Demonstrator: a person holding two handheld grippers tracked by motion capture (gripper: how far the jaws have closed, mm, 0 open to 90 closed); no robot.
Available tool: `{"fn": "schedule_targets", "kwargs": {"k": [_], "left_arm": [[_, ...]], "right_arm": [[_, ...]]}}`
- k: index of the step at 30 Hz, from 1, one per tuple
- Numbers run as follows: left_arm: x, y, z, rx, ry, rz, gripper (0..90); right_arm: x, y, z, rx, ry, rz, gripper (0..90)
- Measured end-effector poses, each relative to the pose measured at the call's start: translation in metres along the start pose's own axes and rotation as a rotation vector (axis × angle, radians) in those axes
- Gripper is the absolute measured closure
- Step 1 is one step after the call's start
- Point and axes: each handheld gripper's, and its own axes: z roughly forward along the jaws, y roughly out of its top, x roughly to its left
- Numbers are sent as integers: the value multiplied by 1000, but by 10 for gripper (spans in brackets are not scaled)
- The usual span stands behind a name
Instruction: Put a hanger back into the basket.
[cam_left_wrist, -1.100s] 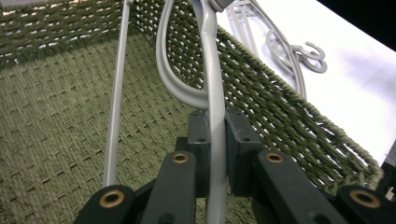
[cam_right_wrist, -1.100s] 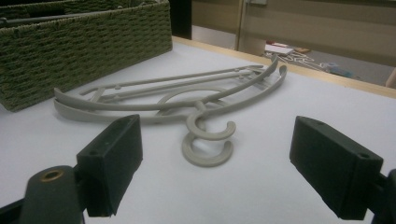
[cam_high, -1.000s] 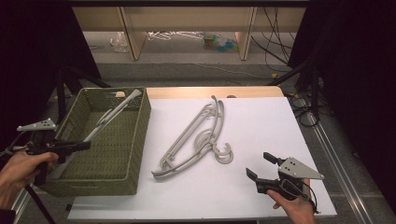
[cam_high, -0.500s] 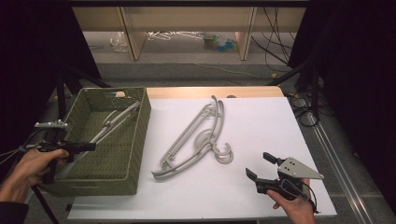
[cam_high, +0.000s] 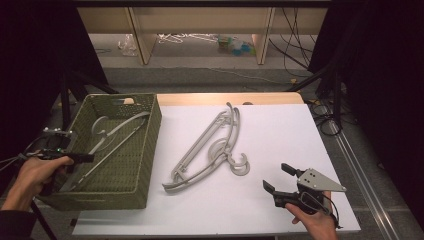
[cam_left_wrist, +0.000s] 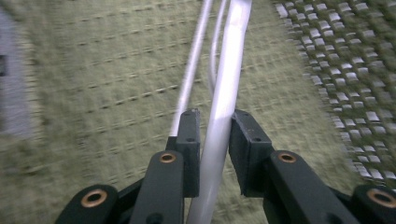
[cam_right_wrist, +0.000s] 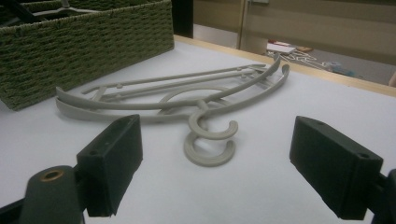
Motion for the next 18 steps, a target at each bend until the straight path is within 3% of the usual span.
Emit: {"fn": "schedule_targets", "kwargs": {"k": [1,4,6,9,16,18], "left_arm": [[0,0,1,-28,12,-23,731],[5,-1,1,-24,19,-28,734],[8,-4,3,-40,49,-38,712],[13,-4,1,-23,112,-20,681],[12,-5,-3,-65,122,-44,570],[12,-5,-7,-83,162,-43,549]], "right_arm": [[0,0,-1,11,-3,0,180],[0,0,1,-6,-3,-1,181],[0,0,1,-6,-3,-1,181],[0,0,0,0,-1,1,181],[0,0,0,-1,-2,2,181],[0,0,0,-1,-4,2,181]]}}
